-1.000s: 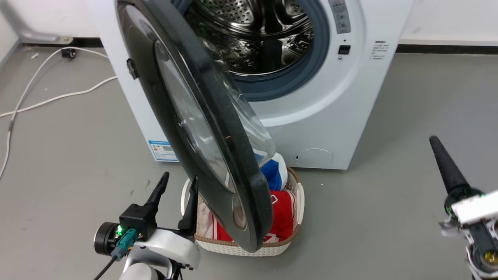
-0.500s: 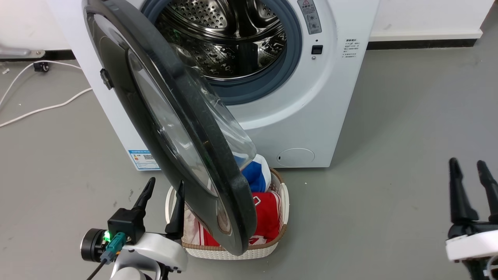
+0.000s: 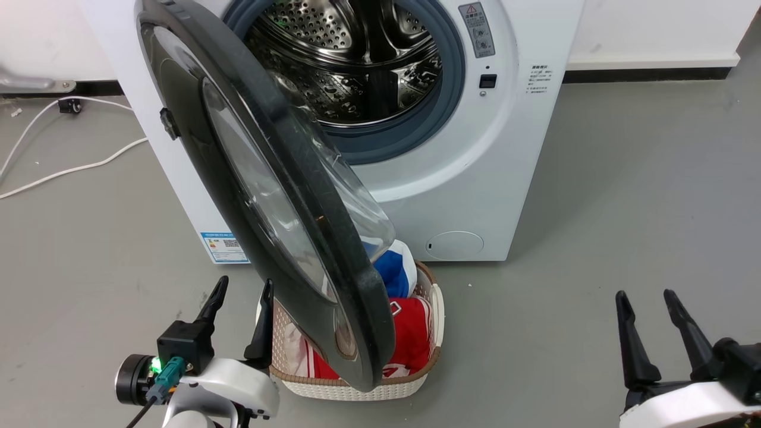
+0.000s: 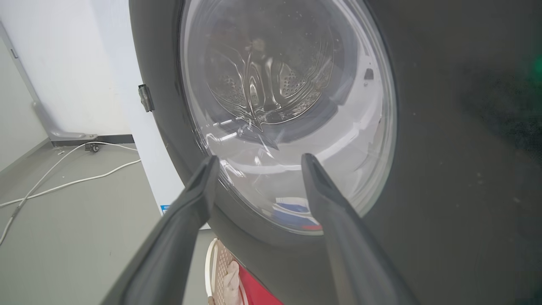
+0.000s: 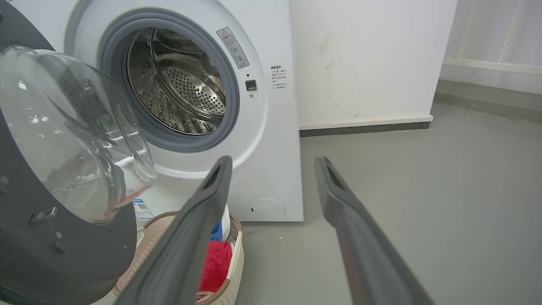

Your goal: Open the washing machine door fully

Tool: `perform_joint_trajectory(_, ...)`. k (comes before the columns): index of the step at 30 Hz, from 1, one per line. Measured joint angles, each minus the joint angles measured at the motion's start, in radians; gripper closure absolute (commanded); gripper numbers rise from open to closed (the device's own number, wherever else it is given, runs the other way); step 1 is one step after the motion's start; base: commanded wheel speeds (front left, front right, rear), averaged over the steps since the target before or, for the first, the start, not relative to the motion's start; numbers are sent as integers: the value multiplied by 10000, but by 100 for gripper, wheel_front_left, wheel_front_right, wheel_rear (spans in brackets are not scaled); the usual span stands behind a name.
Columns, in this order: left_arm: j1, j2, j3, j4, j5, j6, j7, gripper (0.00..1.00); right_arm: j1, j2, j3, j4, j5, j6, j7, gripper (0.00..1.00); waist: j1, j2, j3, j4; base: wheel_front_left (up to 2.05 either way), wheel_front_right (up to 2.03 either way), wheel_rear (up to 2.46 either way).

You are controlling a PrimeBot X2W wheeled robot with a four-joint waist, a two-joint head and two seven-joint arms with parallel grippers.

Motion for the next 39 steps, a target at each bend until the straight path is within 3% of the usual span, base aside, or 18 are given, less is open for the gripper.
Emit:
perform_joint_trajectory(20, -41, 82, -186, 150, -144, 92, 50, 0, 43, 117, -38, 209, -991, 2, -303, 0, 0, 0, -61, 81, 0, 0, 0)
perform_joint_trajectory(22, -40, 100, -201, 167, -180, 100, 73, 69, 43, 123, -44, 186, -1012, 2, -265, 0, 0, 0, -85, 76, 0, 0, 0)
perform_joint_trajectory(23, -40, 111, -203, 169, -188, 111, 77, 69, 43, 125, -44, 159, -1020, 2, -240, 0, 0, 0, -95, 75, 0, 0, 0)
perform_joint_trajectory(24, -40, 113, -201, 165, -203, 113, 77, 100, 43, 125, -44, 142, -1037, 2, -226, 0, 0, 0, -103, 74, 0, 0, 0)
perform_joint_trajectory(32, -99, 117, -144, -61, -230, 359, 81, 100, 43, 128, -84, 46, -991, 2, -125, 0, 0, 0, -103, 119, 0, 0, 0)
perform_joint_trajectory(39, -500, 52, 201, -1411, -311, 871, 67, 100, 42, 132, -121, 0, -838, 0, -82, 0, 0, 0, -51, 185, 0, 0, 0)
